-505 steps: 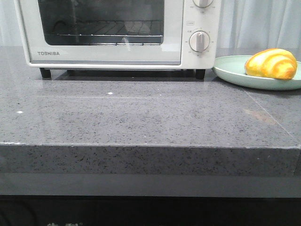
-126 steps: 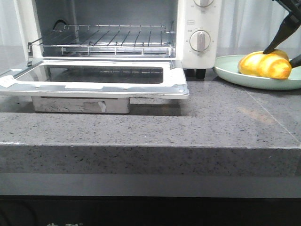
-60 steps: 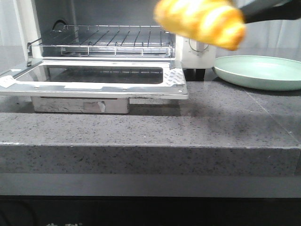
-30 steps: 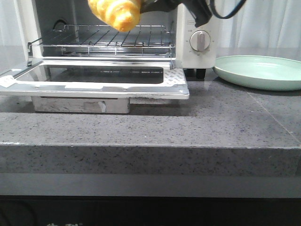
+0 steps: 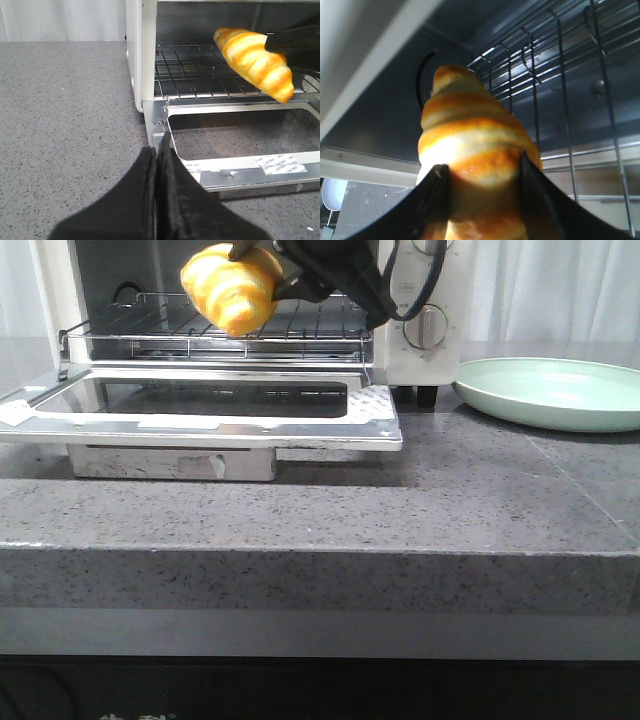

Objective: Put bread in oven

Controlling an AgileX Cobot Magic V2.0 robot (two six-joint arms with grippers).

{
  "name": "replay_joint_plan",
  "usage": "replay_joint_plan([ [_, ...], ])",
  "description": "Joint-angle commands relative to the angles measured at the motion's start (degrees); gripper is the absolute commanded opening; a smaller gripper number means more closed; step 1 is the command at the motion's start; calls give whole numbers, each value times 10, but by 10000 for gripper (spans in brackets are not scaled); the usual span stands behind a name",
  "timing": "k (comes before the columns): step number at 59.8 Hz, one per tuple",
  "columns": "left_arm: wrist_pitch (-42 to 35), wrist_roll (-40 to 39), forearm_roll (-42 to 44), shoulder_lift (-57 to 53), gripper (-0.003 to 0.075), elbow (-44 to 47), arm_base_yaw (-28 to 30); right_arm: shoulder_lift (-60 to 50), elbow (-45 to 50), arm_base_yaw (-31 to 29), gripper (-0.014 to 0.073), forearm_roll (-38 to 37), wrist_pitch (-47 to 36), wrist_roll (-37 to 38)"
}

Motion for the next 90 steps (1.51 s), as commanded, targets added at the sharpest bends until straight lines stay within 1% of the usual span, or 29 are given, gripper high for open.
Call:
replay_joint_plan([
  [1,-43,-5,-6,2,-20,-17,2,-26,-23,-3,230,2,-29,-8],
  [11,-43,-5,-6,2,-20,-17,2,-26,-23,-3,422,2,-34,-8],
  [20,-43,-5,-6,2,-20,-17,2,-26,-23,-3,541,0,-36,-8],
  [24,-43,-5,-6,2,-20,-17,2,-26,-23,-3,581,0,-36,-8],
  [28,-43,-5,-6,2,-20,-17,2,-26,-23,-3,598,0,-37,-8],
  [38,-43,-5,-6,2,-20,-17,2,-29,-23,-3,597,-1,-32,-8],
  [41,-43,-5,-6,2,-20,-17,2,-34,-22,-4,596,-6,-20,-8],
  [54,-43,-5,-6,2,-20,-17,2,-72,-20,-3,585,-14,49,-55],
  [57,-43,-5,-6,2,-20,-17,2,-85,-16,-3,556,-14,56,-62],
  [61,-43,-5,-6,2,-20,-17,2,-104,-9,-3,466,-20,65,-75],
  [64,-43,-5,-6,2,-20,-17,2,-117,-3,-3,376,-27,73,-88],
  [66,-43,-5,-6,2,-20,-17,2,-127,0,-3,290,-34,77,-96],
  [68,-43,-5,-6,2,-20,-17,2,-136,3,-4,248,-39,80,-101],
  [69,-43,-5,-6,2,-20,-17,2,-142,4,-4,195,-42,82,-106],
  [72,-43,-5,-6,2,-20,-17,2,-156,5,-5,111,-53,91,-123],
  [78,-43,-5,-6,2,-20,-17,2,-182,5,-13,-15,-72,130,-154],
  [83,-43,-5,-6,2,-20,-17,2,-207,5,-35,-74,-98,190,-175],
  [90,-43,-5,-6,2,-20,-17,2,-239,4,-90,-66,-155,298,-177],
])
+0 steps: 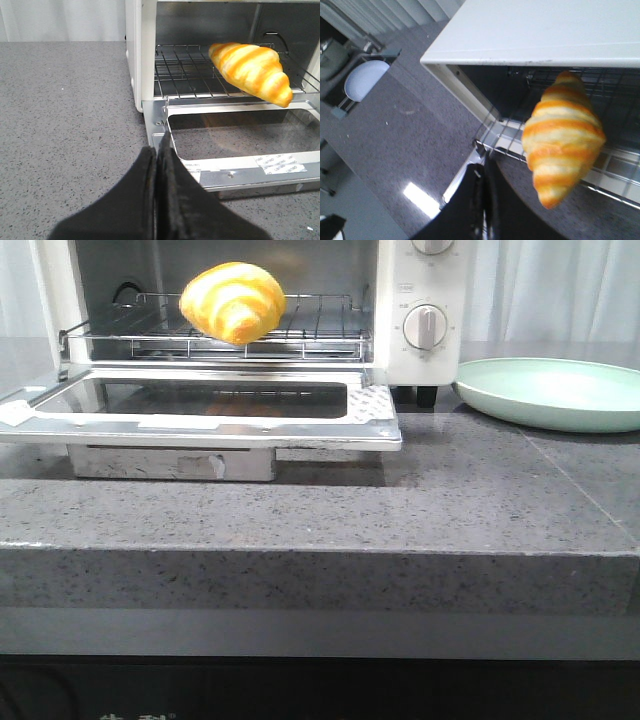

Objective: Put bread in oven

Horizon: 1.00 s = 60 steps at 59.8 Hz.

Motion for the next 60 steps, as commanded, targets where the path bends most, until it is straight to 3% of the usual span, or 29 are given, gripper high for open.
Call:
replay_joint_plan([
  [1,-43,-5,-6,2,-20,-17,2,-47,-16,-50,-66,-48,75,-14],
  [12,-43,-5,-6,2,-20,-17,2,-95,-17,-210,-60,-149,244,15],
  [22,-43,-5,-6,2,-20,-17,2,-143,-6,-313,-60,-258,284,27],
  [34,-43,-5,-6,2,-20,-17,2,-252,81,-322,-60,-300,226,25],
  [53,-43,-5,-6,2,-20,-17,2,-501,345,-322,-60,-299,49,4],
  [60,-44,-5,-6,2,-20,-17,2,-587,422,-322,-60,-299,30,4],
])
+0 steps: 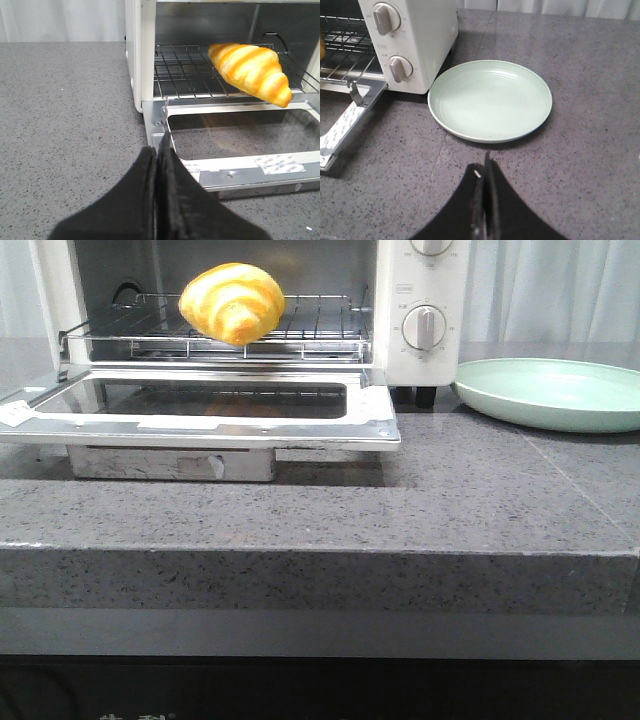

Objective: Put bread in oven

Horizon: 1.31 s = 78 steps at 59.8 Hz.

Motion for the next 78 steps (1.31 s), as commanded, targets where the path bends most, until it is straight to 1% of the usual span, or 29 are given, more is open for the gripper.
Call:
replay_joint_plan([
  [1,-44,-5,-6,2,-20,-17,2,-52,33,-3,-60,3,-61,-7],
  [9,-45,-5,-6,2,-20,-17,2,-119,84,-3,-60,3,-60,-7],
  [17,-47,-5,-6,2,-20,-17,2,-147,95,-3,-60,6,-58,-7],
  [63,-47,-5,-6,2,-20,-17,2,-149,95,-3,-60,12,-57,-7],
  [71,-52,-6,-6,-11,-20,-1,2,-149,95,-3,-60,12,-57,-7],
  [74,-52,-23,16,-24,-20,8,2,-149,95,-3,-60,12,-57,-7],
  [78,-52,-87,67,-48,-20,17,2,-149,95,-3,-60,12,-57,-7],
])
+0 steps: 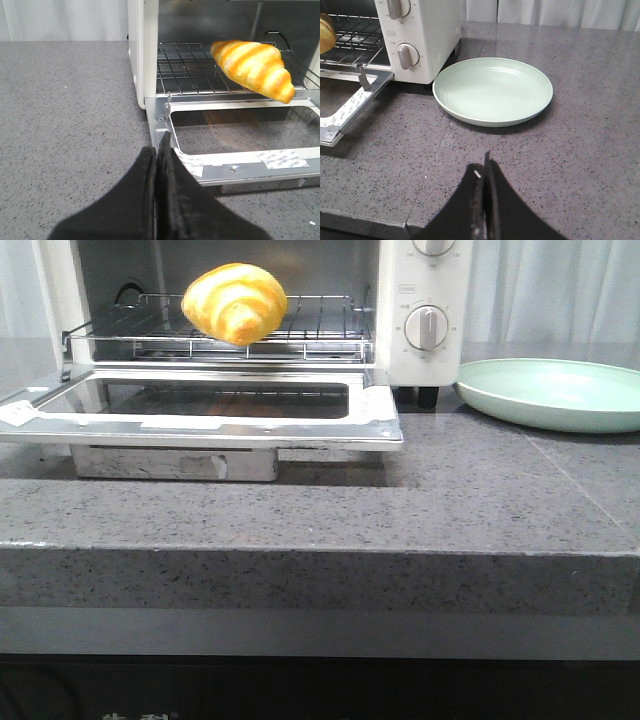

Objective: Put bread in oven

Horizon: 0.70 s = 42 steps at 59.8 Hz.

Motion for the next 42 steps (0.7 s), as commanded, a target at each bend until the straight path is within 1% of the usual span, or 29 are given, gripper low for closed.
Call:
replay_joint_plan([
  [1,-46,-70,55,-25,-20,-5,2,5,-15,-3,-60,7,-45,-5],
  [3,-46,-82,72,-39,-20,2,3,5,-15,-3,-60,7,-45,-5],
  [10,-46,-82,72,-92,-20,41,21,5,-15,-3,-60,7,-45,-5],
  [24,-46,-82,72,-205,-20,129,102,5,-15,-3,-60,7,-45,-5],
  [32,-46,-82,72,-247,-20,163,131,5,-15,-3,-60,7,-45,-5],
  [38,-74,-82,69,-245,-20,188,138,5,-15,-3,-60,7,-45,-5],
  [42,-111,-82,66,-245,-20,211,138,5,-15,-3,-60,7,-45,-5],
])
